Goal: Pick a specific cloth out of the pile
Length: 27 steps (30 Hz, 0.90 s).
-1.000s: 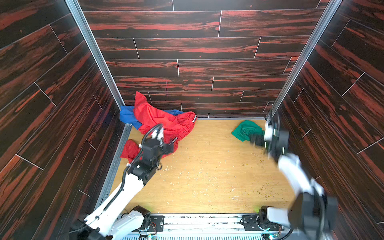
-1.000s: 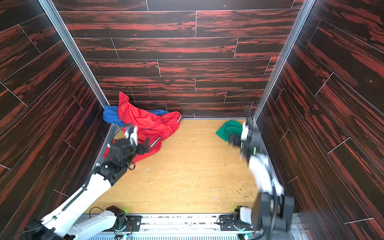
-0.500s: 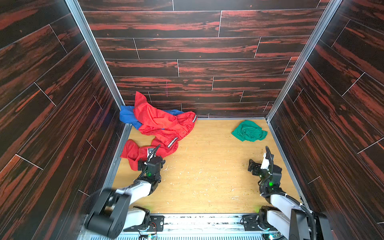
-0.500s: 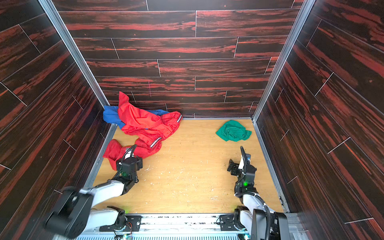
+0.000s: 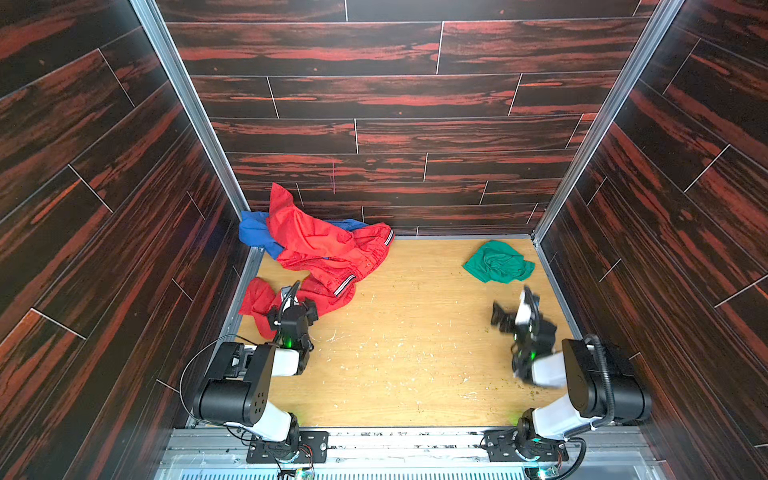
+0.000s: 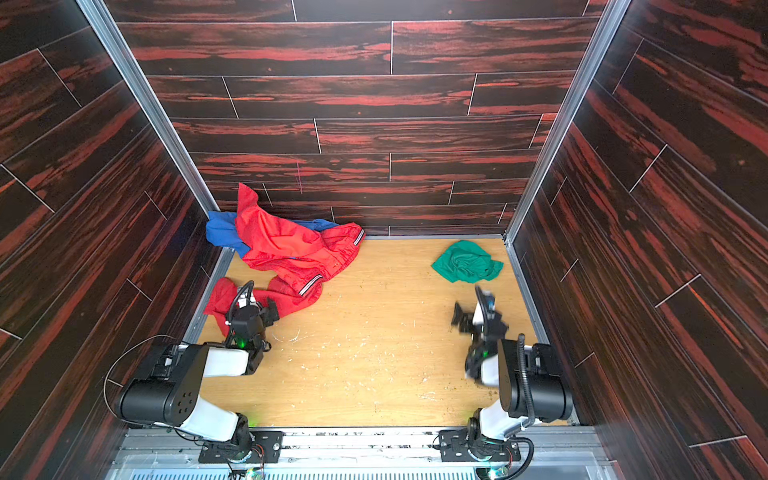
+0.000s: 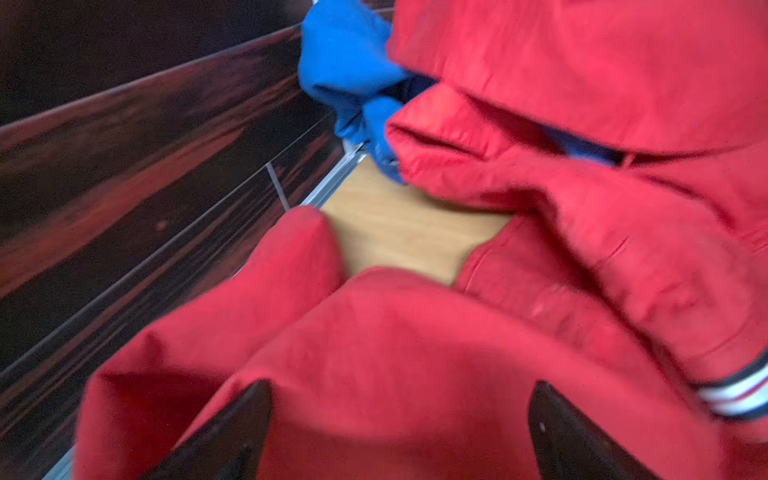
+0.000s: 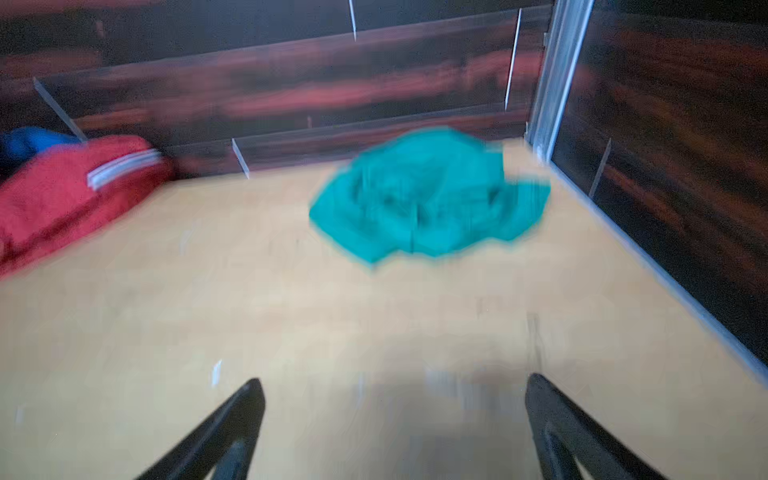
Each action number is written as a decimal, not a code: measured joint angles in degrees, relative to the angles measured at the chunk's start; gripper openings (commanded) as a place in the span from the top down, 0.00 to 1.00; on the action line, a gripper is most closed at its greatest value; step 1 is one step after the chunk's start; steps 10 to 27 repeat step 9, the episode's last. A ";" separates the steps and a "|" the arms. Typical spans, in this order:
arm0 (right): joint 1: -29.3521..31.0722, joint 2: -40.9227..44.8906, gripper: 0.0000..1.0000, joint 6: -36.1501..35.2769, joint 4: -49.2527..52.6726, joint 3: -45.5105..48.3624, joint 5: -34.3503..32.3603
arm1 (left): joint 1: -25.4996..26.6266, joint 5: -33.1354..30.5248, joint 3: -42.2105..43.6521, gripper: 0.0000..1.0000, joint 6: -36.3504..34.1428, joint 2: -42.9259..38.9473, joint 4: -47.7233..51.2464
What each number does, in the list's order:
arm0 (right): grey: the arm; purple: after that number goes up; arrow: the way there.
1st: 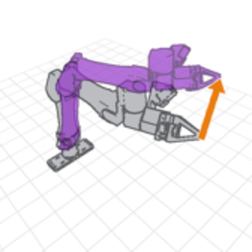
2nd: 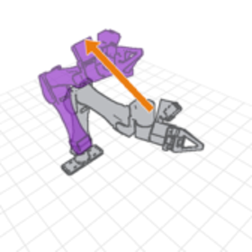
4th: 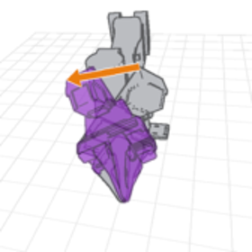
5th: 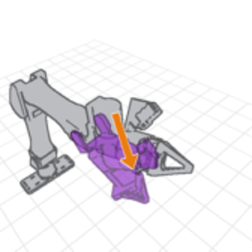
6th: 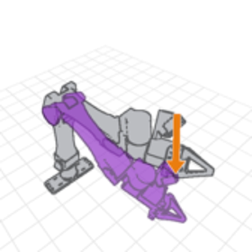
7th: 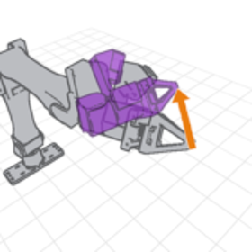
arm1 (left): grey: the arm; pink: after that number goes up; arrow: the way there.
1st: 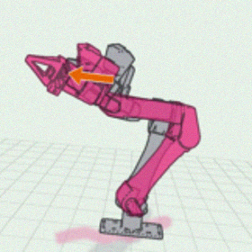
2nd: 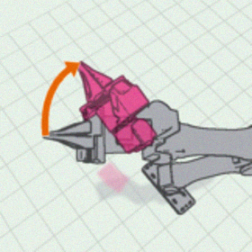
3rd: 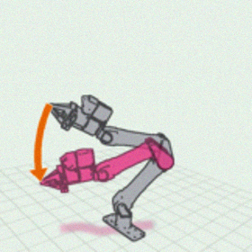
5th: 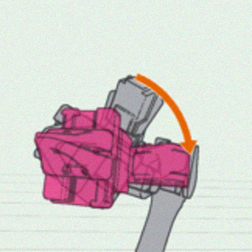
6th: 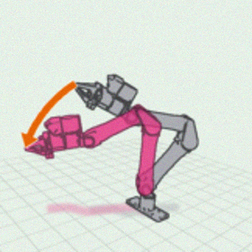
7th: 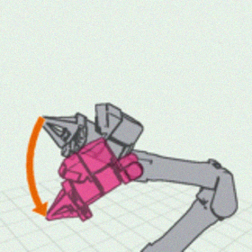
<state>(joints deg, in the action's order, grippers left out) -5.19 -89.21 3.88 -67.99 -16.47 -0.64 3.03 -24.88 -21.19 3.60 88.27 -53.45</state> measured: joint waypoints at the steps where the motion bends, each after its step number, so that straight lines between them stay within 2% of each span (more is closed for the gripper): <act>1: -0.02 0.11 0.01 0.09 0.15 -0.96 -0.17 | -0.13 0.35 -0.13 0.01 0.15 0.00 0.15; 9: -0.04 0.11 0.01 0.11 3.45 -1.46 -0.44 | -0.98 2.49 -0.46 0.01 0.96 0.00 2.84; 27: -0.04 0.11 0.01 0.11 3.45 -1.46 -0.44 | -0.98 2.49 -0.46 0.01 0.96 0.00 2.84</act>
